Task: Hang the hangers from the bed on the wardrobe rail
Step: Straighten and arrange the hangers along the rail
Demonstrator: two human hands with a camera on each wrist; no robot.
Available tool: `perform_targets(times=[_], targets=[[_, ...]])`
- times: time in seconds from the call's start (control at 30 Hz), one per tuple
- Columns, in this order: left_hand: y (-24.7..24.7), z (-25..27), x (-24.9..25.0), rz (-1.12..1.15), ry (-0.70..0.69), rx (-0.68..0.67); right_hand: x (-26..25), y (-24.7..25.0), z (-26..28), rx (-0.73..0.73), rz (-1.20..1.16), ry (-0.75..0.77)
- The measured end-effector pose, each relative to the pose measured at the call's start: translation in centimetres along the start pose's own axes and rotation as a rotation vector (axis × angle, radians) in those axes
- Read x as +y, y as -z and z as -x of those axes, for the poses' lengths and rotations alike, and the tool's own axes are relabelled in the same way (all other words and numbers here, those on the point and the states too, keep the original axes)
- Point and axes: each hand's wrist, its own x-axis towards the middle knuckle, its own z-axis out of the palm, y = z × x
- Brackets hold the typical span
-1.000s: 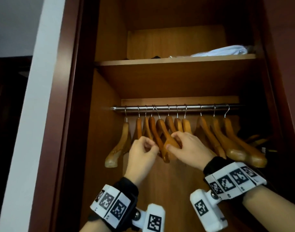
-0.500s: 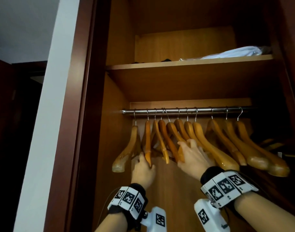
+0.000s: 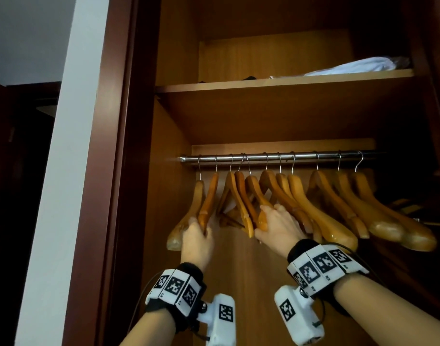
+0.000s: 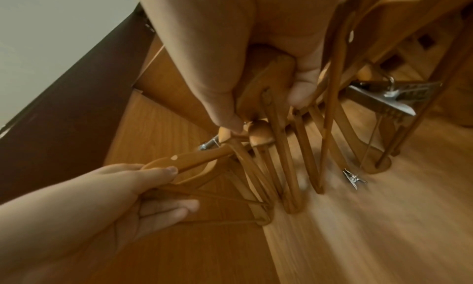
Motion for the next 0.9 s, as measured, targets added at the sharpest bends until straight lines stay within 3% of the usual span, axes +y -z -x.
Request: perform_targets(times=[0.27,0.33,0.4,0.5,0.63,0.9], targets=[[0.0,0.1,-0.8,-0.022,0.077,-0.084,0.1,-0.2,0.2,0.013,0.035,-0.022],[-0.2,0.9,-0.4,-0.172,-0.002,-0.094,0.2,-0.3,0.3,0.015,0.035,-0.016],[-0.4,2.1,1.0,-0.341,-0.148,-0.018,0.1,-0.3,0.2,0.024,0.02,-0.012],[-1.6,3.0,3.2,-0.345,-0.35,-0.008,0.0,-0.1,0.1,0.036,0.013,-0.003],[-3.5,2.3,5.1,-0.279,-0.265,-0.202,0.3,0.2,0.2,0.017,0.024,0.01],[-3.9,1.0,4.5,-0.537,-0.235,-0.292,1.5,1.6,0.0,0.018,0.044,0.045]])
